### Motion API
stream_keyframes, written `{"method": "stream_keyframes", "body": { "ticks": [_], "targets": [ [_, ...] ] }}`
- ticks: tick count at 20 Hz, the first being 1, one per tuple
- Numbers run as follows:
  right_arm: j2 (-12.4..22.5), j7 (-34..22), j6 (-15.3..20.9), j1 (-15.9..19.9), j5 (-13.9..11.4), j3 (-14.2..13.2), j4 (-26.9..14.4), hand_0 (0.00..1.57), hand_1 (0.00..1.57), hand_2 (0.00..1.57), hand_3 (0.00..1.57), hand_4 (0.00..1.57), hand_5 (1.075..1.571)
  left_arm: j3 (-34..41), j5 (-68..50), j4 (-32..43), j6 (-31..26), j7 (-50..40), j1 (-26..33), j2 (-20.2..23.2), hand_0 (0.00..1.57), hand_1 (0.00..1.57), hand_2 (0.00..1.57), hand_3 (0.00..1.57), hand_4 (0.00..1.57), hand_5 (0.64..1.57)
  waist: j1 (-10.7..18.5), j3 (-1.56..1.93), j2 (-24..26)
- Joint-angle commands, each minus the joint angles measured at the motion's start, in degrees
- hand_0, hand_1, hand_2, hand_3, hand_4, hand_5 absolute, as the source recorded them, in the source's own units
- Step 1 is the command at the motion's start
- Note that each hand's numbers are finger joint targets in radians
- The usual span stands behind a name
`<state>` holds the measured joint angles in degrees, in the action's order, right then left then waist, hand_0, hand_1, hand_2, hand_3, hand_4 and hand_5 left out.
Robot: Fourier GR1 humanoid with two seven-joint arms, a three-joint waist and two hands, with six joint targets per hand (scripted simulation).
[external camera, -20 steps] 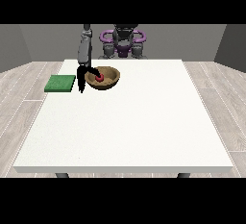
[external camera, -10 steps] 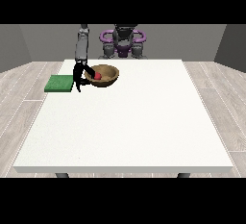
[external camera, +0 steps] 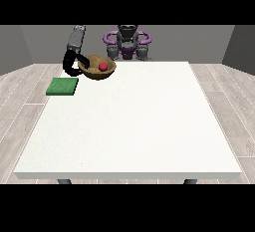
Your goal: Pick the cup and pour the ball into the bowl, then pick the bowl and place it on the pad
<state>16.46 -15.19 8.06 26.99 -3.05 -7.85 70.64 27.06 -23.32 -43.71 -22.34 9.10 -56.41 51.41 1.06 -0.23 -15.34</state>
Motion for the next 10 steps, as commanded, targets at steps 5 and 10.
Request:
{"method": "stream_keyframes", "body": {
  "ticks": [5,10],
  "targets": [
    [4.7,-0.33,-4.29,4.58,0.78,-1.95,-3.24,1.57,1.57,1.57,1.57,1.3,1.52,1.91,0.3,2.4,-0.9,5.26,2.82,2.71,0.0,0.0,0.0,0.0,0.0,1.539,-1.82,0.21,-3.71],
    [5.64,4.39,-4.58,7.09,-0.75,-2.62,-10.98,1.57,1.57,1.57,1.57,1.3,1.514,-0.01,0.08,-0.9,2.47,0.62,-0.46,1.84,0.0,0.0,0.0,0.0,0.0,1.539,-2.31,0.27,-3.57]
  ]
}}
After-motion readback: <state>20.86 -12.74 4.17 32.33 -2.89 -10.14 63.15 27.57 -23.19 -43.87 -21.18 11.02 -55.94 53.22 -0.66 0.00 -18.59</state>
